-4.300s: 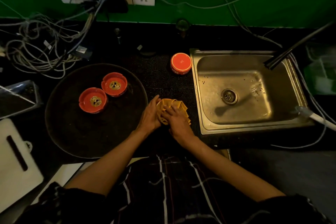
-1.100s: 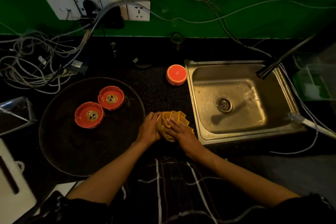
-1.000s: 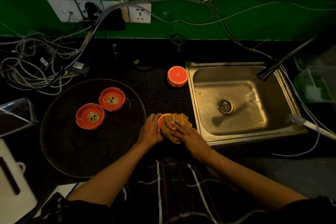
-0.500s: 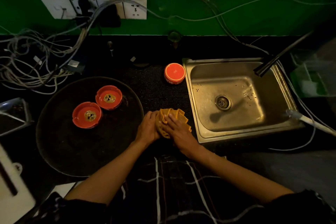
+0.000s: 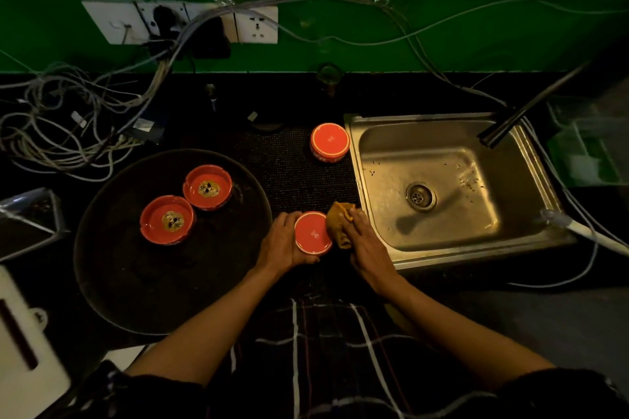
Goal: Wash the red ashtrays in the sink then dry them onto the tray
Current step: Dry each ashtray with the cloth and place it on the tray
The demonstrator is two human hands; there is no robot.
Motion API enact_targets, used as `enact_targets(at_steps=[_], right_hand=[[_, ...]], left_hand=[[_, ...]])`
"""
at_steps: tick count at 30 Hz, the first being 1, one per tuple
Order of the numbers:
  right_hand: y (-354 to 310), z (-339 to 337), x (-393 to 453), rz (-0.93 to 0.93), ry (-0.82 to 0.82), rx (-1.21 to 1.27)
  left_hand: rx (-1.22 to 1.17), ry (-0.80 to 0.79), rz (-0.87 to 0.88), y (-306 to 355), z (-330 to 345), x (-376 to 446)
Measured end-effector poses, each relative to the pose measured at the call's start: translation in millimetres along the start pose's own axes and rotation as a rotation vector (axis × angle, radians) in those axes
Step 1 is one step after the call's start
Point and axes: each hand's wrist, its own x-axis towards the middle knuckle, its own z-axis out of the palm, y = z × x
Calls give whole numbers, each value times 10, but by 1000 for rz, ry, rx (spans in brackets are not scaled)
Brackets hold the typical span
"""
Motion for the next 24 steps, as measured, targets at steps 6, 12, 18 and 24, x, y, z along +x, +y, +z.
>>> enact_targets(at_steps=[6,12,18,24], right_hand=[[-270,162,-4,-61,7,27],[-157,13,-230,-76,-51,-41],[87,69,-289,164,49,57],[-21,189,-189,287,72,119]], left_hand=[[9,13,10,1,15,-1],[83,-28,-18,68,-6,21],[333,-97,24,243,-6,110],[595,-189,148,439,-17,273]])
